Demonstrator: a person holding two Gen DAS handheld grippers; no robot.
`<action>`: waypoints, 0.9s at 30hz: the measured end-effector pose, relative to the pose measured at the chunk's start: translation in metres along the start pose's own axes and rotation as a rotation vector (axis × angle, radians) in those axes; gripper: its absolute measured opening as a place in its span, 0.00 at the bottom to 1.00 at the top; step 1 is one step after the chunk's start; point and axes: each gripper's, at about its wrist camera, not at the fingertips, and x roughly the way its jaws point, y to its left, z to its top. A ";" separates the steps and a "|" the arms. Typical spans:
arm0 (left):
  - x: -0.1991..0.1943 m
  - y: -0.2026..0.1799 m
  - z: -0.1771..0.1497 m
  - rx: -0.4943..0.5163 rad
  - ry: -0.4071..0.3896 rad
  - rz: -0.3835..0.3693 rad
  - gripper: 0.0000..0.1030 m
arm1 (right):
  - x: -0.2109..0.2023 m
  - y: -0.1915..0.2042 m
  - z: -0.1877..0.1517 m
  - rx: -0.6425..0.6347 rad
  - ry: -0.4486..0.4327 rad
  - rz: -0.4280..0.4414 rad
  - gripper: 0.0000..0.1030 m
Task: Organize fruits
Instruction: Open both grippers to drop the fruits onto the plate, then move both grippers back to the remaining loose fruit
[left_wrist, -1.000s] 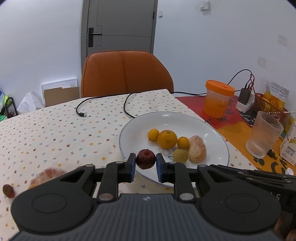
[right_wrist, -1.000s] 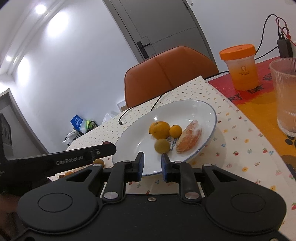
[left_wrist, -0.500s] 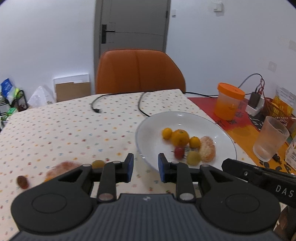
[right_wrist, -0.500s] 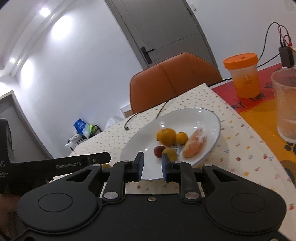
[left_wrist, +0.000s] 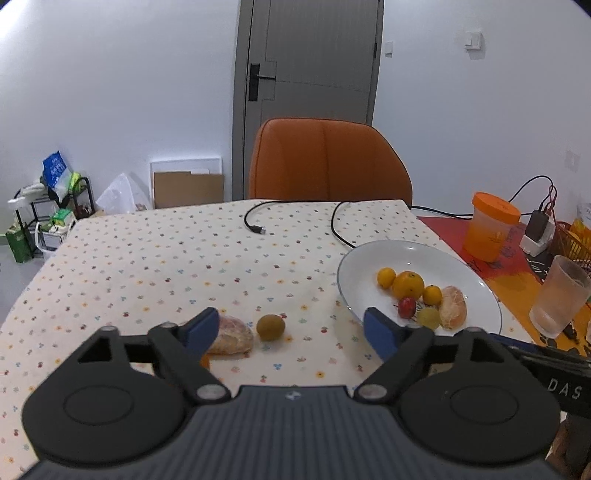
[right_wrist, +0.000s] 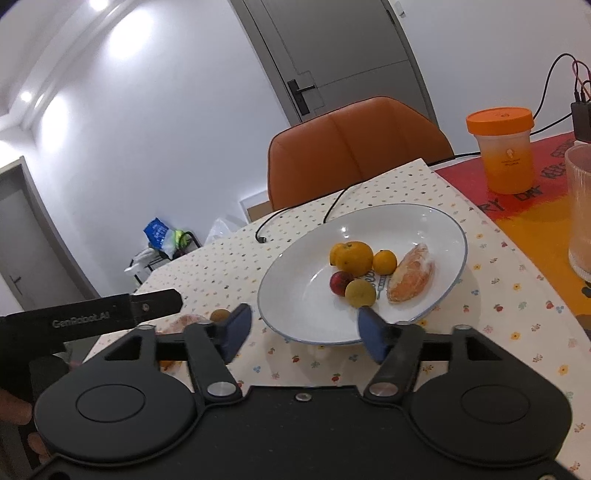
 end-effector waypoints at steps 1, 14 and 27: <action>-0.001 0.001 0.000 0.001 -0.002 0.002 0.86 | 0.000 0.001 0.000 -0.002 0.001 -0.006 0.72; -0.001 0.031 -0.011 -0.064 0.022 0.016 0.95 | 0.004 0.009 0.004 -0.002 0.011 -0.047 0.98; -0.010 0.071 -0.024 -0.126 0.028 0.048 0.95 | 0.019 0.037 -0.002 -0.042 0.055 -0.025 1.00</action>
